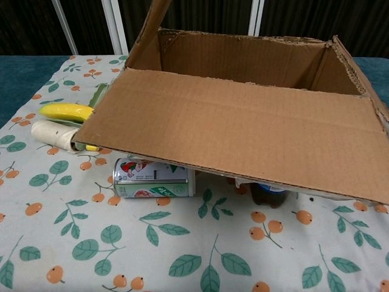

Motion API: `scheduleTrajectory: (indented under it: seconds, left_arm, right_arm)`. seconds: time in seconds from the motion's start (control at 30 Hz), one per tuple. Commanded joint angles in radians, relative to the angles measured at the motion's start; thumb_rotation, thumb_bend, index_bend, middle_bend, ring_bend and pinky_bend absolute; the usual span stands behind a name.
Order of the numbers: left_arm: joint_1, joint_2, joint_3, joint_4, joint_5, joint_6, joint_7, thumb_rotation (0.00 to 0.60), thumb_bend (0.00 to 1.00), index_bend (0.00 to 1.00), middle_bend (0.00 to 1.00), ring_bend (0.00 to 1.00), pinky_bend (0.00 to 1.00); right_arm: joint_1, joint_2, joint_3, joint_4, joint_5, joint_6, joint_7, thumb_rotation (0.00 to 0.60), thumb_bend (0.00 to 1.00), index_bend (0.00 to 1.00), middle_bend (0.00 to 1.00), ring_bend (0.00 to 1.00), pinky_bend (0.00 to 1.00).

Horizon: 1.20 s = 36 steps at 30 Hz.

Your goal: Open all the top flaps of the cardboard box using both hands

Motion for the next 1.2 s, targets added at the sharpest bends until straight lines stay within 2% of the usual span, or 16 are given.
scheduleTrajectory:
  seconds: [0.03,0.3,0.5,1.03,1.2]
  left_arm:
    - [0.038,0.079,0.004,-0.063,0.022,0.025,-0.004,0.600,0.91,0.51,0.63,0.49,0.52]
    - [0.121,0.204,0.027,-0.152,0.057,0.066,-0.019,0.600,0.91,0.51,0.63,0.49,0.52]
    - [0.211,0.271,0.064,-0.200,0.076,0.106,-0.033,0.600,0.91,0.51,0.63,0.49,0.52]
    - [0.447,0.351,0.138,-0.248,0.115,0.263,-0.064,0.600,0.91,0.50,0.62,0.49,0.52]
    - [0.524,0.351,0.159,-0.241,0.112,0.312,-0.082,0.600,0.87,0.49,0.59,0.46,0.51]
  right_arm:
    - [0.000,0.000,-0.001,-0.003,-0.003,-0.001,-0.001,0.600,0.47,0.00,0.00,0.04,0.23]
    - [-0.001,-0.002,-0.002,-0.013,-0.014,0.000,-0.009,0.600,0.47,0.00,0.00,0.04,0.23]
    - [-0.002,-0.001,-0.002,-0.018,-0.016,-0.001,-0.009,0.600,0.47,0.00,0.00,0.04,0.23]
    - [-0.003,-0.003,-0.005,-0.030,-0.026,-0.006,-0.018,0.600,0.47,0.00,0.00,0.04,0.23]
    - [-0.003,-0.003,-0.006,-0.035,-0.029,-0.008,-0.018,0.600,0.47,0.00,0.00,0.04,0.23]
